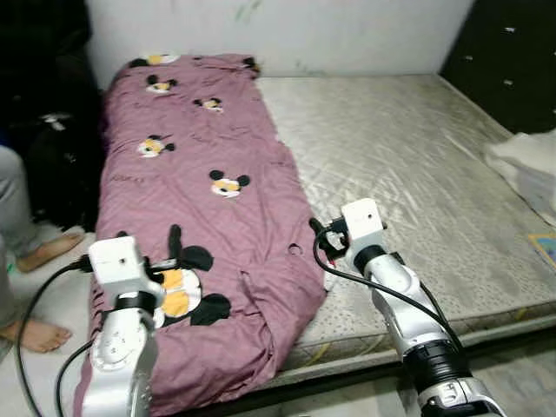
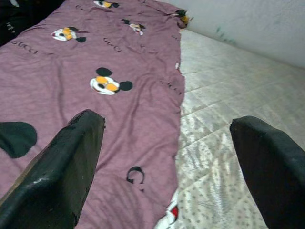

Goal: Clean up the room

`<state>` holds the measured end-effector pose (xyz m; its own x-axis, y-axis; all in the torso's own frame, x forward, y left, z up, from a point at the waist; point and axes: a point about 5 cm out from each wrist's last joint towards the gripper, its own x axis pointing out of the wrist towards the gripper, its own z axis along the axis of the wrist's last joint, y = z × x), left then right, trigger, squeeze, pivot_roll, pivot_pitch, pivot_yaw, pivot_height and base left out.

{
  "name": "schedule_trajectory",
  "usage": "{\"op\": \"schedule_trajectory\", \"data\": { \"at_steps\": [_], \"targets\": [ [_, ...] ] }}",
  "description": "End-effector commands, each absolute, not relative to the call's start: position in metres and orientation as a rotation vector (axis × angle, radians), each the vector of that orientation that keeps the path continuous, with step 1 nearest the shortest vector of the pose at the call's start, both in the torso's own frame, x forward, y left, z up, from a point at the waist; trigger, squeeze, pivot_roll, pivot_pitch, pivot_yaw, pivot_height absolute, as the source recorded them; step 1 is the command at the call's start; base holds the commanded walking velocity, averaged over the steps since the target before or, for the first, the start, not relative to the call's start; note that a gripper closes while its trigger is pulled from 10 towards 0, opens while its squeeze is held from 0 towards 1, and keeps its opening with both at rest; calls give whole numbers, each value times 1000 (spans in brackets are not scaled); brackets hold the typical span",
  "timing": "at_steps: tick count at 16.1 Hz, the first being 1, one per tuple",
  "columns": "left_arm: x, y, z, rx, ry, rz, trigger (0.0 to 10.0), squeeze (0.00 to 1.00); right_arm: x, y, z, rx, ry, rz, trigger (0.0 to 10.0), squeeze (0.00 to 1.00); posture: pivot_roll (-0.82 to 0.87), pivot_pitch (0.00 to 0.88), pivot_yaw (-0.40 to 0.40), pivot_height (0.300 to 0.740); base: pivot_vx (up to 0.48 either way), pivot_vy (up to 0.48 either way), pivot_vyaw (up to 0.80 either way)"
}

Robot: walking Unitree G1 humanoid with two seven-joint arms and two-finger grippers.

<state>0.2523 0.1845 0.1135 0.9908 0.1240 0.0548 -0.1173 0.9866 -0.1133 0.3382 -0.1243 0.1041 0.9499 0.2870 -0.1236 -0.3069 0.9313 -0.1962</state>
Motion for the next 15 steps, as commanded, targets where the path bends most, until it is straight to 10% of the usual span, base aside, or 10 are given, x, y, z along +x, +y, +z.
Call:
{"op": "schedule_trajectory", "data": {
  "at_steps": [1, 15],
  "targets": [
    [251, 181, 116, -82, -55, 94, 10000, 0, 337, -130, 98, -175, 131, 269, 10000, 0, 28, 93, -57, 740, 0, 0, 0],
    [213, 201, 110, -19, 21, 198, 10000, 0, 300, -155, 103, -50, 95, 82, 10000, 0, 28, 188, -62, 740, 0, 0, 0]
  ]
}}
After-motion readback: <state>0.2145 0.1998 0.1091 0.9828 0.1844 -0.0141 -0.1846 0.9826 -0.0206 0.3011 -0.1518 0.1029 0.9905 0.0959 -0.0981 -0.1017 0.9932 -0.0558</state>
